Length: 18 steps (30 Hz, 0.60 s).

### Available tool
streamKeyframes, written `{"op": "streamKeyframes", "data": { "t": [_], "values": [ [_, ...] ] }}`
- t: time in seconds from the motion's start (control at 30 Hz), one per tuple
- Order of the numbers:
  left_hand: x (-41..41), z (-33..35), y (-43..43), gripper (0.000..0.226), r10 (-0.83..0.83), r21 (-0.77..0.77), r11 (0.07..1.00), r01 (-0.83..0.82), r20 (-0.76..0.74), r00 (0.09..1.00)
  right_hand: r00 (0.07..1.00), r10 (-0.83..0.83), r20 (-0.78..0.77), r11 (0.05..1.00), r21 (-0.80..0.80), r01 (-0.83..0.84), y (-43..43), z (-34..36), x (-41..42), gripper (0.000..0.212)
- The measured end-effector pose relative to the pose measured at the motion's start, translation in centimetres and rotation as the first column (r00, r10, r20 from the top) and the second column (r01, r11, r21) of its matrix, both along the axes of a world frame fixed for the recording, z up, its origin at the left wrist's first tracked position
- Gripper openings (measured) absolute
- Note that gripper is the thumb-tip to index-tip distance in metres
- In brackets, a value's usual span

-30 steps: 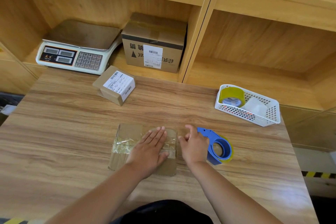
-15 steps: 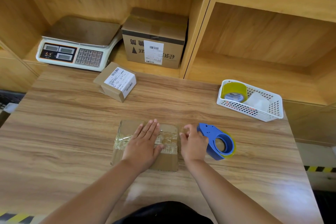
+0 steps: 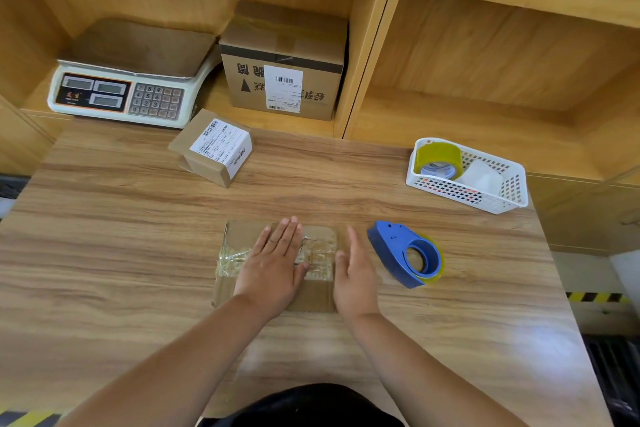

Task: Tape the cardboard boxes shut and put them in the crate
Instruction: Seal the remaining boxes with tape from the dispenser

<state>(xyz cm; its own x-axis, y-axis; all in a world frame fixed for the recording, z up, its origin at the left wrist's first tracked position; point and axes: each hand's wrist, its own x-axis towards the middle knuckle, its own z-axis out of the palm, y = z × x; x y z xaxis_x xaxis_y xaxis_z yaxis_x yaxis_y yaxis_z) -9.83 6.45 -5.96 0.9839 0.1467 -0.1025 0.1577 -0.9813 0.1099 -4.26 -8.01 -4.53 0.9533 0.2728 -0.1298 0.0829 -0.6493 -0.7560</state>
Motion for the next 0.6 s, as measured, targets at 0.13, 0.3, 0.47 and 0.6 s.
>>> {"op": "streamKeyframes", "data": {
  "t": [0.13, 0.3, 0.47, 0.6],
  "values": [
    [0.1, 0.1, 0.0, 0.06, 0.006, -0.048, 0.999, -0.005, 0.018, 1.0, 0.986, 0.097, -0.135, 0.995, 0.006, -0.097, 1.1, -0.2, -0.6, 0.057],
    [-0.2, 0.1, 0.0, 0.069, -0.041, -0.035, 0.999, 0.042, 0.019, 0.999, 0.98, 0.058, -0.189, 0.998, 0.005, -0.058, 1.3, -0.4, -0.3, 0.059],
    [0.0, 0.3, 0.0, 0.069, -0.047, -0.061, 0.997, 0.048, 0.025, 0.999, 0.981, 0.064, -0.185, 0.998, -0.009, -0.067, 1.2, -0.6, -0.5, 0.062],
    [-0.2, 0.5, 1.0, 0.075, -0.07, -0.12, 0.991, 0.066, -0.026, 0.997, 0.979, 0.124, -0.16, 0.99, -0.051, -0.134, 0.9, -0.8, -0.7, 0.065]
  ]
}}
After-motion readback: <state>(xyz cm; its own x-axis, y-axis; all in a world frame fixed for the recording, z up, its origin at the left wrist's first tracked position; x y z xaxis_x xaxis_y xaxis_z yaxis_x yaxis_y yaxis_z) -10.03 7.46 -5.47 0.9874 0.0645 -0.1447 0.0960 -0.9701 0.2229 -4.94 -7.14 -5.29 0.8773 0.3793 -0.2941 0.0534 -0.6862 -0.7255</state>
